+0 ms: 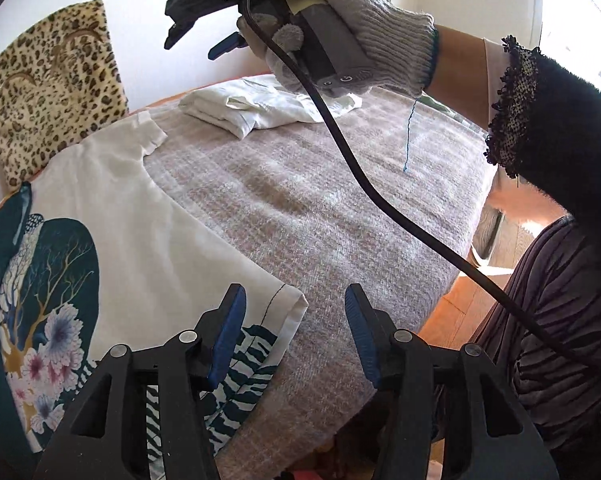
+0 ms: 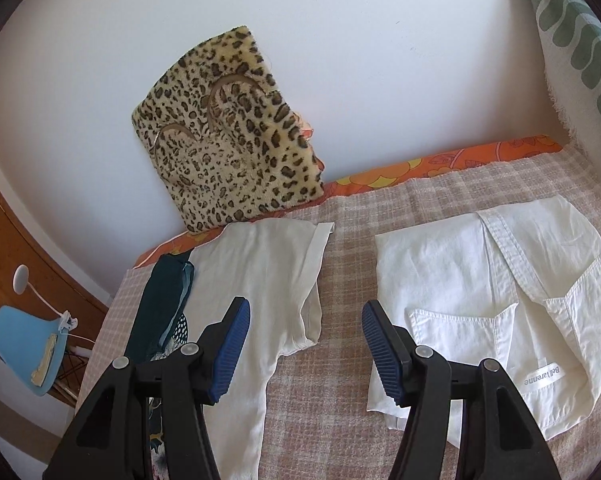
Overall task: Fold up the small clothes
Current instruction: 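Move both tools across to the cream side edge of the T-shirt, then close left tool on the cream hem edge while right tool grips the shoulder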
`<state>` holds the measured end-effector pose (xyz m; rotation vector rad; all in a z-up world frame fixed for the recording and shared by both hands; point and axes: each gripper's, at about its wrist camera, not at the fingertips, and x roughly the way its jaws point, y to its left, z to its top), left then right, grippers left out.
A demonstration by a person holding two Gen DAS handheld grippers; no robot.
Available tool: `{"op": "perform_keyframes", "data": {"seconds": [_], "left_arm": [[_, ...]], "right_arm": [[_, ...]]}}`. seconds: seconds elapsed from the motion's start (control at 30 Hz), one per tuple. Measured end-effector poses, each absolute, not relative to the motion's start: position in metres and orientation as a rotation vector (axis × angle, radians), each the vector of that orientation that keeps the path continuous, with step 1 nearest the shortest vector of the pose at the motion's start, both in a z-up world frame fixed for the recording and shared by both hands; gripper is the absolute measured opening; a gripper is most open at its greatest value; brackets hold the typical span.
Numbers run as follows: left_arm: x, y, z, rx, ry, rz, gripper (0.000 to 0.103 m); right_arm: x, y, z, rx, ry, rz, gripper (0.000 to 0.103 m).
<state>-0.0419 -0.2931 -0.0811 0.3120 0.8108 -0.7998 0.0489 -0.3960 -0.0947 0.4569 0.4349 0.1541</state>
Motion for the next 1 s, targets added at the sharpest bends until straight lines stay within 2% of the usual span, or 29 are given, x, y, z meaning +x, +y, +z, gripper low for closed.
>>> {"op": "perform_keyframes", "data": {"seconds": [0.23, 0.3, 0.37, 0.47, 0.57, 0.8, 0.97, 1.0], "left_arm": [[-0.033, -0.299, -0.1, 0.318, 0.872, -0.764, 0.05], [-0.031, -0.298, -0.1, 0.306, 0.856, -0.756, 0.043], [-0.027, -0.297, -0.1, 0.291, 0.847, -0.762, 0.025], [-0.021, -0.291, -0.101, 0.23, 0.858, -0.762, 0.008], [-0.015, -0.284, -0.102, 0.162, 0.877, -0.771, 0.005], [-0.015, -0.278, -0.1, 0.085, 0.9, -0.79, 0.005], [-0.014, -0.263, -0.097, -0.029, 0.906, -0.793, 0.004], [-0.01, -0.261, -0.096, -0.047, 0.902, -0.793, 0.004]], "right_arm": [[0.103, -0.395, -0.098, 0.459, 0.483, 0.183, 0.062], [0.122, -0.392, -0.101, 0.472, 0.501, 0.202, 0.062], [0.141, -0.386, -0.104, 0.466, 0.52, 0.21, 0.062], [0.17, -0.378, -0.108, 0.45, 0.545, 0.199, 0.062], [0.197, -0.379, -0.115, 0.486, 0.56, 0.192, 0.062], [0.244, -0.377, -0.13, 0.485, 0.611, 0.125, 0.06], [0.257, -0.374, -0.134, 0.46, 0.597, 0.111, 0.047], [0.259, -0.371, -0.133, 0.439, 0.599, 0.112, 0.036]]}}
